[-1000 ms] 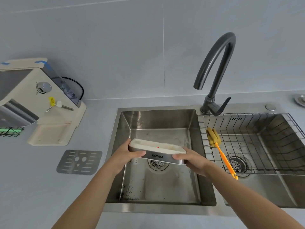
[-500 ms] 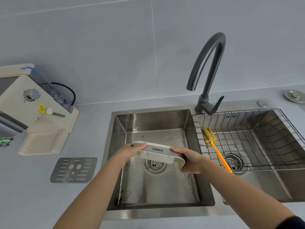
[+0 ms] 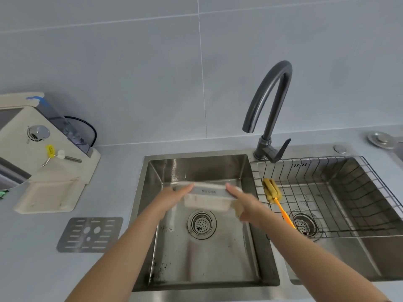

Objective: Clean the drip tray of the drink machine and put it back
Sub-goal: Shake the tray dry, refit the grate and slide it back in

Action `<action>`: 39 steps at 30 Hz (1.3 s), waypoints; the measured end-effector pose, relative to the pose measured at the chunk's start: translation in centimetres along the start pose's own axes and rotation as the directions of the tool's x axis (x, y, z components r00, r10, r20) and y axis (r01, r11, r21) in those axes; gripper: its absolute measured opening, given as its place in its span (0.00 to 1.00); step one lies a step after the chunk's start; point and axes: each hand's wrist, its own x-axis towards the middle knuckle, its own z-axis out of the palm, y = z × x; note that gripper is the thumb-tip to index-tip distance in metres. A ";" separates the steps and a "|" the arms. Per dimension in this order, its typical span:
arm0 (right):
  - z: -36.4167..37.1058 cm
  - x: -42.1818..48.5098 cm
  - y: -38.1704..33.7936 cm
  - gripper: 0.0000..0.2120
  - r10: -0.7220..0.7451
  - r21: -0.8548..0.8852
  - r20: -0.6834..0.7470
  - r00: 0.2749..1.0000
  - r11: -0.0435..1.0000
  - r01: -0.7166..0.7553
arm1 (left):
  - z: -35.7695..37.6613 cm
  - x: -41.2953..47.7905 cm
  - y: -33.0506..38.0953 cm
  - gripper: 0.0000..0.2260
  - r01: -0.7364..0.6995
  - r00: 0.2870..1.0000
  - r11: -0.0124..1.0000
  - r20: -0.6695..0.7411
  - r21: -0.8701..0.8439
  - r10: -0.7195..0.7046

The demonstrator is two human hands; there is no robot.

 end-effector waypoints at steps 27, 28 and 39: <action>1.4 -1.8 3.0 0.37 0.249 -0.039 0.033 0.968 0.968 -0.248 | 2.0 4.3 -5.5 0.52 0.206 0.972 0.976 0.130 -0.069 -0.196; 1.8 -2.6 3.6 0.38 0.320 -0.089 0.059 0.945 0.945 -0.315 | 2.5 5.8 -7.9 0.55 0.281 0.947 0.958 0.183 -0.065 -0.265; 1.0 -2.3 2.6 0.27 0.121 -0.118 0.018 0.992 0.986 -0.118 | 2.3 0.0 -4.0 0.34 0.143 0.990 0.986 0.021 -0.080 -0.142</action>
